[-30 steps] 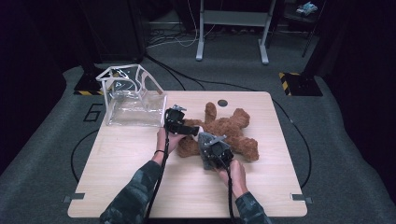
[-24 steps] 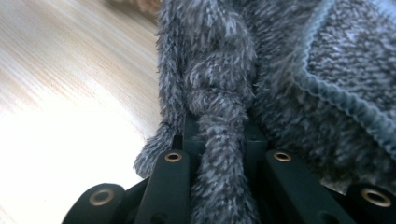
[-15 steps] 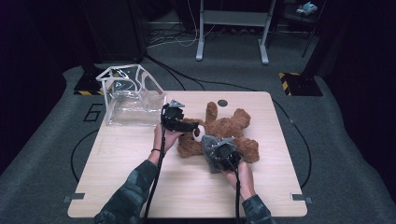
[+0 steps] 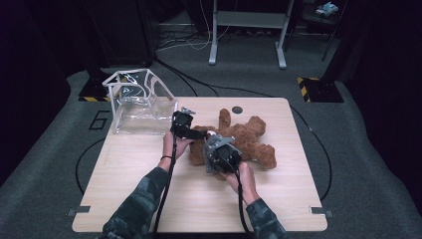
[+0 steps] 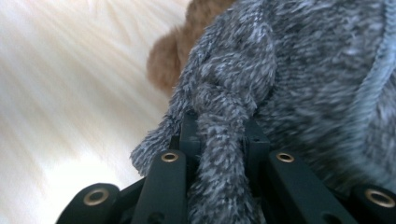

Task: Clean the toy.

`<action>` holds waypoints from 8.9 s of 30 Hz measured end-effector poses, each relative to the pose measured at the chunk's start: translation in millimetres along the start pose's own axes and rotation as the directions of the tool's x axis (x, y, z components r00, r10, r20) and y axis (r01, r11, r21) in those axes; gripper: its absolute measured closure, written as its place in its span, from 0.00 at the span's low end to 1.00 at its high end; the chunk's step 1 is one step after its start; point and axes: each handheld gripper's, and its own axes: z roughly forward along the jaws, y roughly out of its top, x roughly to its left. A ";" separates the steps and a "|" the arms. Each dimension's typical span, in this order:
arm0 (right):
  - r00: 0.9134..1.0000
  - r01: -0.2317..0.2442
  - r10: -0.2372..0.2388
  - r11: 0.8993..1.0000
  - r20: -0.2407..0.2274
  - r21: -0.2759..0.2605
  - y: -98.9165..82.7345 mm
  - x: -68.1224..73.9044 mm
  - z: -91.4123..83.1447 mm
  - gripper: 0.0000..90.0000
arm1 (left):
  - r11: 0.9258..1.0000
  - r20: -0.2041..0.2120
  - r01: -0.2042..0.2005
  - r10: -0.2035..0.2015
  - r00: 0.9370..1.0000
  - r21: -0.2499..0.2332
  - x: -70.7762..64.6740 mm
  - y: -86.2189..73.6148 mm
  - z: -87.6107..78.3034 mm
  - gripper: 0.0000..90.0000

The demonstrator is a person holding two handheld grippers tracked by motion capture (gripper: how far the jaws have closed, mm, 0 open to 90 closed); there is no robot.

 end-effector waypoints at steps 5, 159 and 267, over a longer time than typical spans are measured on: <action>1.000 -0.006 0.006 1.000 -0.020 0.014 7.0 0.9 24.1 0.85 | 1.000 -0.018 -0.005 0.005 1.000 0.004 -0.4 -0.9 2.0 0.23; 0.847 -0.377 0.390 0.920 0.363 -0.109 -120.3 -139.9 -83.9 0.84 | 0.979 0.080 -0.142 0.154 0.985 -0.145 -123.3 -32.0 -2.1 0.88; 0.823 -0.288 0.337 0.941 0.456 -0.175 -41.9 -149.3 -62.9 0.86 | 0.992 0.205 -0.008 0.034 0.978 -0.125 -93.2 31.2 -23.3 0.89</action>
